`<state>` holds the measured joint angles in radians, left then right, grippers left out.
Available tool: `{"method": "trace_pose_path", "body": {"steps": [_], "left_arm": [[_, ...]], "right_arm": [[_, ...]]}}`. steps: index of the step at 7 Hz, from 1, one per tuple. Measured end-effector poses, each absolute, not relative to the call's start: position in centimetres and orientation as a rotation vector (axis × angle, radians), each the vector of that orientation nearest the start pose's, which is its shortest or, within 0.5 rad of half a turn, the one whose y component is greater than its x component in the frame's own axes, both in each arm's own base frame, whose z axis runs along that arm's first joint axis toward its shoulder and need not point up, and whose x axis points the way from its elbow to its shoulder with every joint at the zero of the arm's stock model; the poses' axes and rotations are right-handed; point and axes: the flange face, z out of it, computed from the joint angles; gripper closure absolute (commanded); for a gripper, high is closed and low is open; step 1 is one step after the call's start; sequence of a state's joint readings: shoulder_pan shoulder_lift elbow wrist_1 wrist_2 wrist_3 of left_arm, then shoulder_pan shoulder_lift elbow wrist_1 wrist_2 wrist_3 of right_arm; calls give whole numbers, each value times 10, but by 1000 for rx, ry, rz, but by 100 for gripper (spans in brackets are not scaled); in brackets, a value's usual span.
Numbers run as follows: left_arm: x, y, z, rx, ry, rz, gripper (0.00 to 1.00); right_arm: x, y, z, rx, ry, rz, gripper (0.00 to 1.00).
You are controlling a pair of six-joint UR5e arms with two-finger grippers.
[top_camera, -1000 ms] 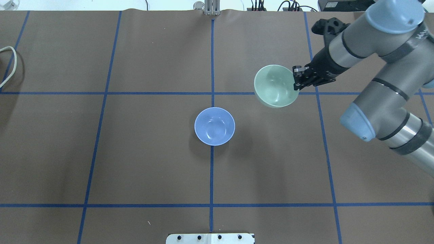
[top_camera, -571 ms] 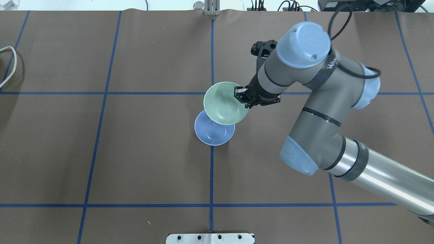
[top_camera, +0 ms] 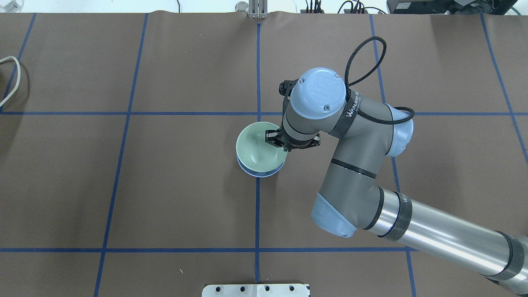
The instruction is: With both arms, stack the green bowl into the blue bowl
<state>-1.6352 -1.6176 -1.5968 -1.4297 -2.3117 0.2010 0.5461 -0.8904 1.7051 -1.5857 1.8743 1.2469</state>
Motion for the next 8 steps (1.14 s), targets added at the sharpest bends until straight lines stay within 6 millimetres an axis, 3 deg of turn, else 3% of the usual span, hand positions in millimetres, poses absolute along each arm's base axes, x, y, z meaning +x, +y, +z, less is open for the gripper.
{"method": "trace_pose_path", "body": {"steps": [3,7,8], "left_arm": [[-98,-500,639,33,743,105,1],[-98,-500,640,31,743,104,1],[-98,-500,640,32,743,104,1]], "right_arm": [[-542,-442,218,81,-865,77,100],[-544,-441,224,80,-868,74,100],[-544,-441,224,79,-867,74,94]]}}
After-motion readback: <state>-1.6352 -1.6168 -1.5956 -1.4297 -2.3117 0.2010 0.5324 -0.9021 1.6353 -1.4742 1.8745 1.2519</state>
